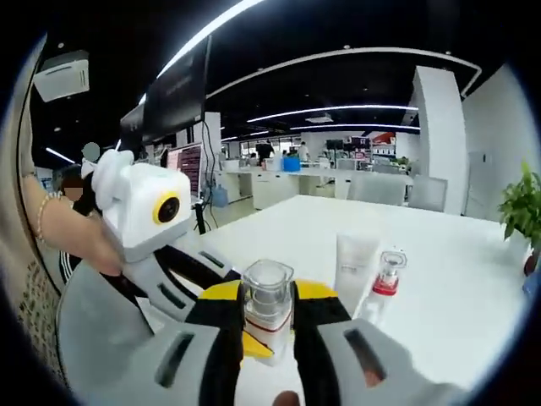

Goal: Arrange the skincare products in the storage area until every visible bottle or jar stands upright without overlapping.

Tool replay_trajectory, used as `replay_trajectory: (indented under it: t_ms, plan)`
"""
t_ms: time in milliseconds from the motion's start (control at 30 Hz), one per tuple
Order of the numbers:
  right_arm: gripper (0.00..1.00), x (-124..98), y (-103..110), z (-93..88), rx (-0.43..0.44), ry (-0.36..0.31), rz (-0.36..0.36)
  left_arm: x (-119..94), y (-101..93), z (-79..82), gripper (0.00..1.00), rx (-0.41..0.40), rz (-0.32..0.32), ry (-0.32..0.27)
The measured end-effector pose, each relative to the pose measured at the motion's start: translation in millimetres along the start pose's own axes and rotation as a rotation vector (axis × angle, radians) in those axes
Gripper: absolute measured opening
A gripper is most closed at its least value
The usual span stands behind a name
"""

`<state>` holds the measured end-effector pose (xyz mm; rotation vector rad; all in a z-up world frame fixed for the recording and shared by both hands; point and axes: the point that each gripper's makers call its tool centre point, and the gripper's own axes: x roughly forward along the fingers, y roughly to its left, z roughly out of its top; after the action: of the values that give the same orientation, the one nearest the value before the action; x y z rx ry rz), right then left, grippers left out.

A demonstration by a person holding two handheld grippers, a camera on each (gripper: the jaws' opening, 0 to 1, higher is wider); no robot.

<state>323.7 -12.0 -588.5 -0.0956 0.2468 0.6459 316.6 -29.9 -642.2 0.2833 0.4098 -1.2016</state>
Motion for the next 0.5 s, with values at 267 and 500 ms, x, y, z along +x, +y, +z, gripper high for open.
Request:
replay_trajectory:
  t_ms: [267,500]
  plan:
    - [0.21,11,-10,-29.2,-0.02,0.086,-0.013,20,6.9,-22.8,0.17,0.028,-0.013,0.055]
    - [0.21,19,-17,-51.7,-0.004,0.135,-0.023,34,9.9,-39.8,0.17,0.022,-0.023,0.084]
